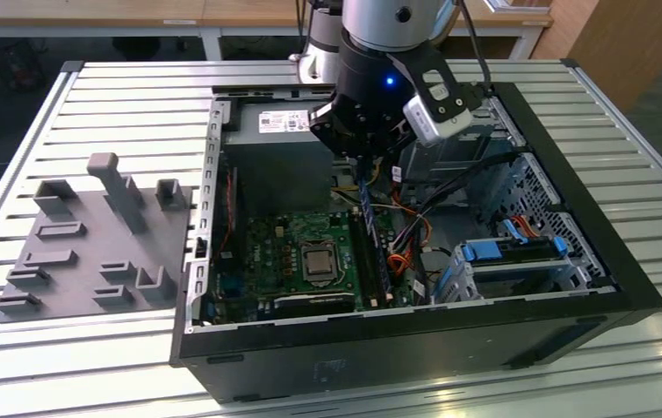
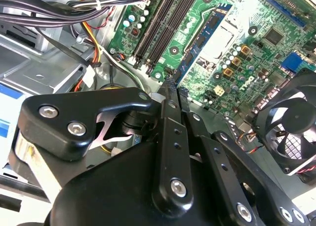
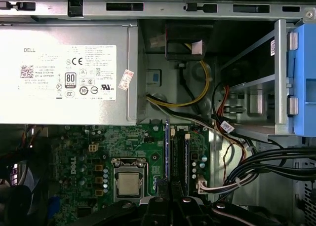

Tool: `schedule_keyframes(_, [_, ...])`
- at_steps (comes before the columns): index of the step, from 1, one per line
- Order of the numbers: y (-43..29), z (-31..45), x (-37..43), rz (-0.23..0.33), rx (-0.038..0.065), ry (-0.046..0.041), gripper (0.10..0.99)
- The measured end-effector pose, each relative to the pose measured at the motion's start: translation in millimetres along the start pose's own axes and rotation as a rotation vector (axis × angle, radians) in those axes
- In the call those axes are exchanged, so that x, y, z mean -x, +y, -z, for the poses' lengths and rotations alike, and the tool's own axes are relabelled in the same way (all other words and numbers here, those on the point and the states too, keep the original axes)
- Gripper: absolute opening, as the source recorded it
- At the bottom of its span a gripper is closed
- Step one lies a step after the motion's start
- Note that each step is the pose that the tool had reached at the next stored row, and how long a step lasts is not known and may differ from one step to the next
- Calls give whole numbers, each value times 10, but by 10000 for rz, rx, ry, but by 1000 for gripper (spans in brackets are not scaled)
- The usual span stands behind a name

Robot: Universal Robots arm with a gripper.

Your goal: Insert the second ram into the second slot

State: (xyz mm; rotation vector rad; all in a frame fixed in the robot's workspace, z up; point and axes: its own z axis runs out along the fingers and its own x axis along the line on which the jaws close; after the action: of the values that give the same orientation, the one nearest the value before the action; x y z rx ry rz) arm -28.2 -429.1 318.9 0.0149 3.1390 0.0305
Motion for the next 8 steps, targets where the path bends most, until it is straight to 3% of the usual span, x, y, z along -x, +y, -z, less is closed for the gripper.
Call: schedule_keyframes(8, [-1,-15,0,-1,0,0,133])
